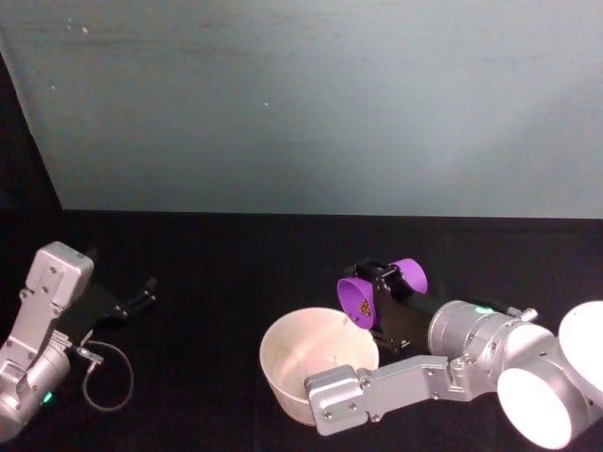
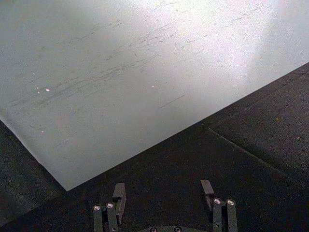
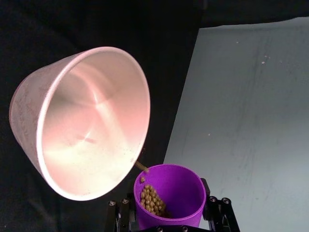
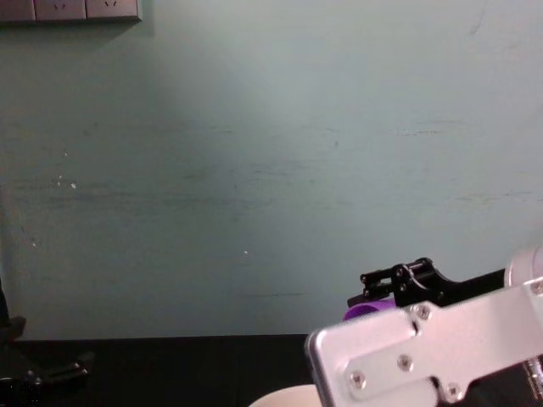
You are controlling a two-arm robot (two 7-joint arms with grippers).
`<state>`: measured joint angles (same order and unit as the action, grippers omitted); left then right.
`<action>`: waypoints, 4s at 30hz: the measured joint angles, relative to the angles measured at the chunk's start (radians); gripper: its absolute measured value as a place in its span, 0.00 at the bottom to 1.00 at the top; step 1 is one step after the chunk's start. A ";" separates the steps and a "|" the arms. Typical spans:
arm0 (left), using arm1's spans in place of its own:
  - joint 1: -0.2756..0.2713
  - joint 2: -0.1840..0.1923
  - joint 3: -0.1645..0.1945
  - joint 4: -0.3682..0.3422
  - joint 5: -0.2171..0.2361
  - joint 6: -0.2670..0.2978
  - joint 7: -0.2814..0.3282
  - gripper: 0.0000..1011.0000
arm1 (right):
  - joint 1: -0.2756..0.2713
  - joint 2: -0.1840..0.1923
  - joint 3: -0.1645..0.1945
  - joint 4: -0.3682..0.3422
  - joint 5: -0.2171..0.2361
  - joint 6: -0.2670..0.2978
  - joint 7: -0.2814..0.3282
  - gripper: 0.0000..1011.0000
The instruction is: Pick up the cup and pour the mung beans from the cup into the bowl.
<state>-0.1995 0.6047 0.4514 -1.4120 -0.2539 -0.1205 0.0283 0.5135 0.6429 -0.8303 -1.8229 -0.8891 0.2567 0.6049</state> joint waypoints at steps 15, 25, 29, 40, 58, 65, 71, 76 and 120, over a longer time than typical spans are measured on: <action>0.000 0.000 0.000 0.000 0.000 0.000 0.000 0.99 | 0.010 -0.016 -0.026 0.005 -0.115 -0.016 0.035 0.74; 0.000 0.000 0.000 0.000 0.000 0.000 0.000 0.99 | 0.006 -0.020 -0.041 -0.001 -0.211 -0.026 0.026 0.74; 0.000 0.000 0.000 0.000 0.000 0.000 0.000 0.99 | 0.006 -0.019 -0.047 -0.003 -0.244 -0.030 0.025 0.74; 0.000 0.000 0.000 0.000 0.000 0.000 0.000 0.99 | 0.008 -0.027 -0.059 -0.003 -0.315 -0.047 0.042 0.74; 0.000 0.000 0.000 0.000 0.000 0.000 0.000 0.99 | 0.031 -0.037 -0.128 -0.007 -0.540 -0.075 0.104 0.74; 0.000 0.000 0.000 0.000 0.000 0.000 0.000 0.99 | 0.022 -0.042 -0.126 -0.009 -0.571 -0.080 0.110 0.74; 0.000 0.000 0.000 0.000 0.000 0.000 0.000 0.99 | -0.006 -0.046 -0.095 -0.018 -0.559 -0.068 0.113 0.74; 0.000 0.000 0.000 0.000 0.000 0.000 0.000 0.99 | -0.061 -0.045 -0.018 -0.037 -0.466 -0.039 0.069 0.74; 0.000 0.000 0.000 0.000 0.000 0.000 0.000 0.99 | -0.424 -0.331 0.686 0.170 0.997 -0.240 -0.175 0.74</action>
<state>-0.1995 0.6047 0.4514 -1.4120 -0.2539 -0.1205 0.0283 0.0894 0.3119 -0.1440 -1.6524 0.1083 0.0169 0.4300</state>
